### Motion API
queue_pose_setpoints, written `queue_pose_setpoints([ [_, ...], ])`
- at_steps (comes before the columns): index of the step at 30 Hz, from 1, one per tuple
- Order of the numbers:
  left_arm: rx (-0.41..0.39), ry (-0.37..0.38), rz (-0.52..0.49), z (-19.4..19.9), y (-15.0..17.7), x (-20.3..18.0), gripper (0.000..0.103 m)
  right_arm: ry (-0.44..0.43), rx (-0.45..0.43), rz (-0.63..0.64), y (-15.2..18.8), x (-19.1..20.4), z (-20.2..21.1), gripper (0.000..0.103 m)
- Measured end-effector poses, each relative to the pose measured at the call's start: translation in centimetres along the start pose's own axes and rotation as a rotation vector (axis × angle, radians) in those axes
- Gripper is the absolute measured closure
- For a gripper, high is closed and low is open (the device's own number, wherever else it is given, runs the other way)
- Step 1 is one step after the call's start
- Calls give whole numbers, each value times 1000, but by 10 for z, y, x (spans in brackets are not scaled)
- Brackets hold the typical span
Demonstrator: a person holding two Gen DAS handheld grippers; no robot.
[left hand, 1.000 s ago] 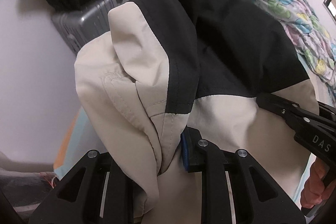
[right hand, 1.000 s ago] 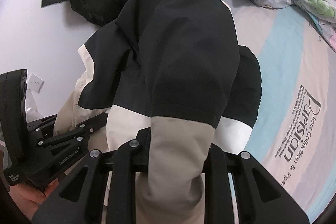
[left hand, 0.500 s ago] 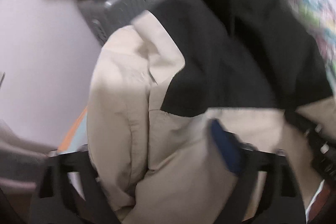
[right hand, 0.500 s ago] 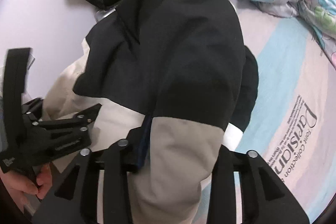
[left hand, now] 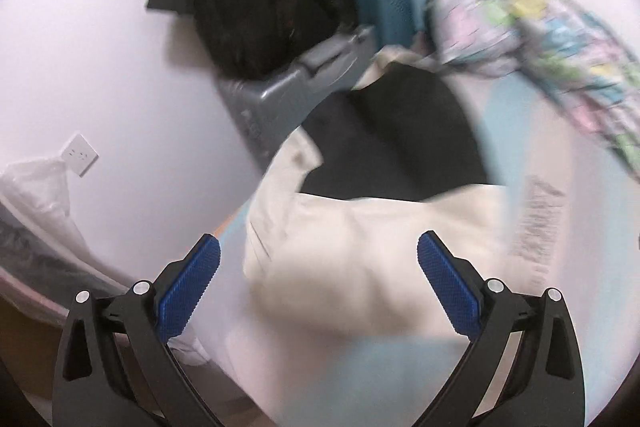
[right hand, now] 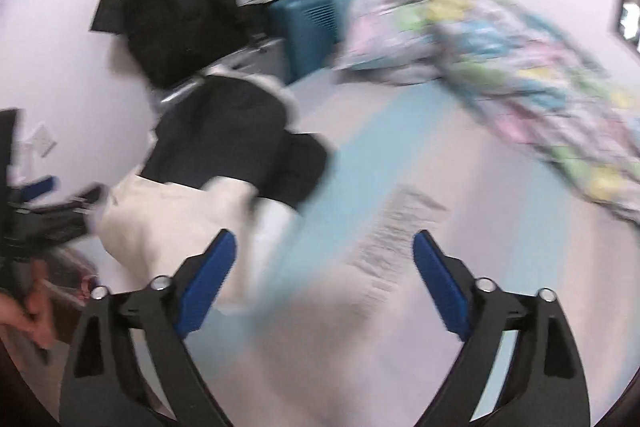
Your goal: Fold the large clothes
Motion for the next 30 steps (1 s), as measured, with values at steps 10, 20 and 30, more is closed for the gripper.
queue_pose_setpoints([
  [10,-121,254,-39,291,94,-20,6,172,-158,-104,115,-107,325,7],
  [20,-250,288,-211,381,136,-50,6,388,-172,-145,204,-104,439,7],
  [30,-180,289,-165,380,187,6,6,203,-245,-116,240,-39,443,7],
])
Point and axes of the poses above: each gripper's, at about its wrist camera, not at the fingertips, and z roughly against the way its jaws point, x to its left, y to its underside, the point moved 7 cm from there along -z, roughly the way its jaws point, and after that the axes turned 14 degrees about -y, right-handed, at the moved point
